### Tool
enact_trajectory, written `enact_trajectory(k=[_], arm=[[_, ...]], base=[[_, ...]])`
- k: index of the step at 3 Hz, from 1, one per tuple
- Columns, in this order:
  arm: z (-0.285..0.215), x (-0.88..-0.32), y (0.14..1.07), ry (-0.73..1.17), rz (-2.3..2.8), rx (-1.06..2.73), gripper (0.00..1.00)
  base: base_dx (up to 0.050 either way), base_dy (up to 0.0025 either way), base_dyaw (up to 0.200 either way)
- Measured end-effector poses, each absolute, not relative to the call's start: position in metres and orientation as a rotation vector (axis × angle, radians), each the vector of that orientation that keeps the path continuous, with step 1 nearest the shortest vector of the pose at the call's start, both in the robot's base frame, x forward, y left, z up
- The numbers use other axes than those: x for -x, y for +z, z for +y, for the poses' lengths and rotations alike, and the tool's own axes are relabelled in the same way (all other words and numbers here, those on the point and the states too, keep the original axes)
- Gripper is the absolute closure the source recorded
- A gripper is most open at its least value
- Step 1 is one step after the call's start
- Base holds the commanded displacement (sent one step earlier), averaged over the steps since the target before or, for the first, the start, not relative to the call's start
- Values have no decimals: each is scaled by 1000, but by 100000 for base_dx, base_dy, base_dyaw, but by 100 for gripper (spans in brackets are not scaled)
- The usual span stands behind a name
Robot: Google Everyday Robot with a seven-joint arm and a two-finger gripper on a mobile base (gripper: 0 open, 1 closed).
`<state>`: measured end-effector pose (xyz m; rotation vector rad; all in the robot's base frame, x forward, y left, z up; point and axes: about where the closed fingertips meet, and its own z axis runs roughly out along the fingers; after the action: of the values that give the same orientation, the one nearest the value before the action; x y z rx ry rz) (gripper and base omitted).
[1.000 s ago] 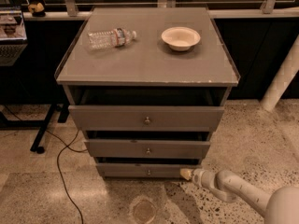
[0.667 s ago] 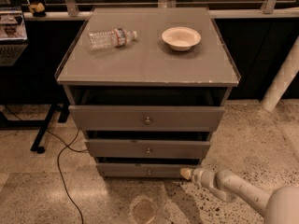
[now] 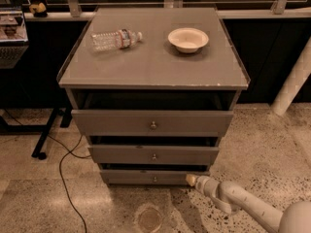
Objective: Open bottom drawer
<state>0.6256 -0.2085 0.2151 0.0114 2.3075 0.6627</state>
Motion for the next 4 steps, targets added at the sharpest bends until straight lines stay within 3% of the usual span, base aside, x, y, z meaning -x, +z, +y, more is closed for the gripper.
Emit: enact_trajectory(k=[4], arm=[[-216, -675, 214, 535, 2237, -59, 100]], base=[[0, 0, 0]])
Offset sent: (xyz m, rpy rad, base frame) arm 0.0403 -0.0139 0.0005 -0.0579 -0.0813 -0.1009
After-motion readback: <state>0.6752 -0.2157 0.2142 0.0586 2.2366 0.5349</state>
